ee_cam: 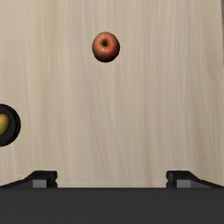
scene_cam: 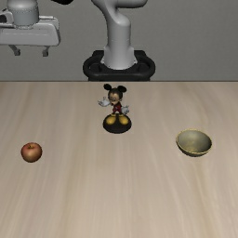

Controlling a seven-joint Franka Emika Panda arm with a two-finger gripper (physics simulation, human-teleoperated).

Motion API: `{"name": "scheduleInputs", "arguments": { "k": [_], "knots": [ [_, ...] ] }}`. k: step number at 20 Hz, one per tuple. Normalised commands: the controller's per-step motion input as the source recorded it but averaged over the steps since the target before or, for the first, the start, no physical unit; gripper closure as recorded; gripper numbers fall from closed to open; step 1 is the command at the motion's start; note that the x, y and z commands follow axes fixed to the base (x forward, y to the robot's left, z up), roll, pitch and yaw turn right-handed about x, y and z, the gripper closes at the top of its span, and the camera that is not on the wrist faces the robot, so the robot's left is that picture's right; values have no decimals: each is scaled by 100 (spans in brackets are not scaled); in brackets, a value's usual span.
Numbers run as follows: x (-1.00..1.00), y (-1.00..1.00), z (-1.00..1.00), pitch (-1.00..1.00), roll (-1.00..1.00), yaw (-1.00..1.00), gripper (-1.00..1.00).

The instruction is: Pick up the apple and put it on the bowl

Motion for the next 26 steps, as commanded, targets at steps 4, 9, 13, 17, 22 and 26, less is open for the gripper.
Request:
{"name": "scheduleInputs", "arguments": {
  "k": [4, 9, 13, 17, 22, 26],
  "knots": [
    [75, -25, 0, 0, 0, 0, -100],
    [100, 0, 0, 0, 0, 0, -100],
    [100, 0, 0, 0, 0, 0, -100],
    [75, 25, 0, 0, 0, 0, -100],
    [0, 20, -40, 0, 0, 0, -100],
    [0, 0, -100, 0, 0, 0, -100]
  ]
}}
